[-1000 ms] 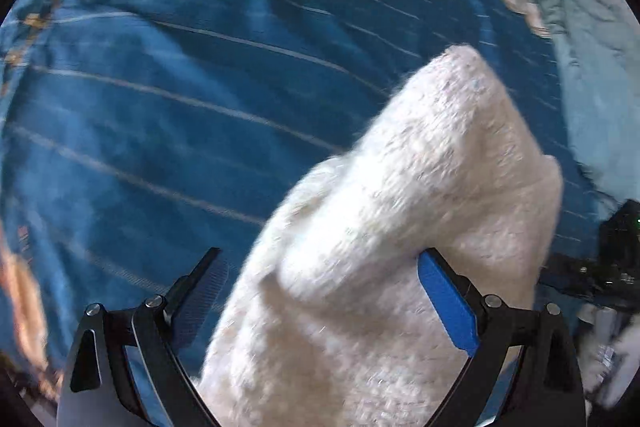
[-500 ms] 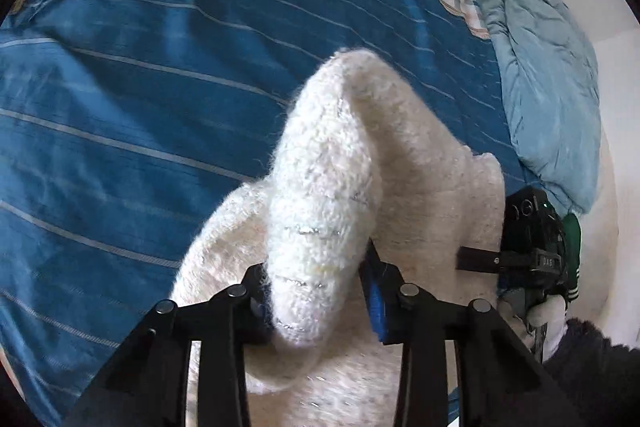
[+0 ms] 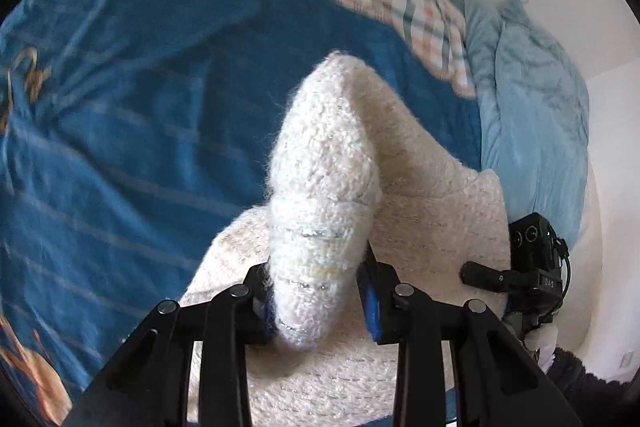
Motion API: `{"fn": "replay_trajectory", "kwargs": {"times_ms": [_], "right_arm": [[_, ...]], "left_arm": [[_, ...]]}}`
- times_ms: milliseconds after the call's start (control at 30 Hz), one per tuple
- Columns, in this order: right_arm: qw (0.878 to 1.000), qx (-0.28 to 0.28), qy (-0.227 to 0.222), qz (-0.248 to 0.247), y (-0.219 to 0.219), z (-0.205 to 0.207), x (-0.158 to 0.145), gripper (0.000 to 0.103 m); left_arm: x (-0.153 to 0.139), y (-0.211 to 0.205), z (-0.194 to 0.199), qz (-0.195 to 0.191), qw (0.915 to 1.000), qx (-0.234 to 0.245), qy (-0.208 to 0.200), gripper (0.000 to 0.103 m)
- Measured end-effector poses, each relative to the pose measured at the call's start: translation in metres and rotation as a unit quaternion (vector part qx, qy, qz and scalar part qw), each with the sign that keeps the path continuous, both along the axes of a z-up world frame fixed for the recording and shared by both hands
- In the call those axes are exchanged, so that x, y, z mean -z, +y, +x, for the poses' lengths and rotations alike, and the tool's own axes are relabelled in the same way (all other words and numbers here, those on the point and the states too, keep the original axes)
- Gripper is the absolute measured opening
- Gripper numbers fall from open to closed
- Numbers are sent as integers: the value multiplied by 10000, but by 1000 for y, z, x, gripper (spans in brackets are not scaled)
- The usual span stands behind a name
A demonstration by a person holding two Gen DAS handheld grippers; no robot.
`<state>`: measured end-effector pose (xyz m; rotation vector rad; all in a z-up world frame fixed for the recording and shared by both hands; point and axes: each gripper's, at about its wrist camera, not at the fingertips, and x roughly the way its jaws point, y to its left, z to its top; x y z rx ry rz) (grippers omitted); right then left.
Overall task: Fold large clothes
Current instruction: 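Carry the folded jacket toward the pillow with both grippers and release it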
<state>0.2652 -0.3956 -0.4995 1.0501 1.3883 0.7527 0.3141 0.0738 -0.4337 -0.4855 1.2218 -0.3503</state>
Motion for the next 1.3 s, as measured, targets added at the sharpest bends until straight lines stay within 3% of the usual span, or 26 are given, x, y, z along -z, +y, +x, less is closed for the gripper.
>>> {"fn": "replay_trajectory", "kwargs": {"times_ms": [300,400,567,733,900,967,1000,1033,1067,1133,1200,1233,1267,1300], "right_arm": [[9984,87,-344,431,34,156,-31,53],[9967,43,-482,659,47,232,-28,53],[9955,27,-430,845,56,344,13,53],[9984,94,97,552,27,422,92,53],[9987,-110,239,444,-7,443,124,54],[9993,-251,216,164,-9,443,116,61],[9991,-318,144,-241,-5,444,105,64],[9980,-343,51,-525,-4,437,96,73],[9920,-342,-174,-1202,2,433,76,78],[9767,-343,-495,-2059,15,423,48,82],[9369,-386,-973,-3336,32,400,14,85],[9203,-381,-1072,-3744,38,392,5,89],[8943,-317,-1170,-4308,46,376,-9,89],[8788,-262,-1194,-4612,52,366,-17,89]], "left_arm": [[-44,5,132,215,9977,-279,-577,28],[-47,8,183,291,9964,-345,-723,28],[-16,-6,270,364,9956,-426,-750,28],[54,-31,336,434,9982,-290,-286,28],[84,-48,332,645,9978,-42,-163,33],[82,-49,322,755,9970,-49,-182,34],[78,-49,317,864,9960,-88,-190,34],[73,-49,312,1008,9947,-114,-190,34],[68,-49,313,1155,9930,-142,-198,34],[55,-54,305,1565,9870,-158,-338,34],[42,-58,291,2146,9753,-196,-488,35],[35,-58,284,2306,9712,-229,-553,37],[25,-58,271,2438,9673,-302,-633,52],[20,-59,263,2488,9658,-331,-656,66]]}}
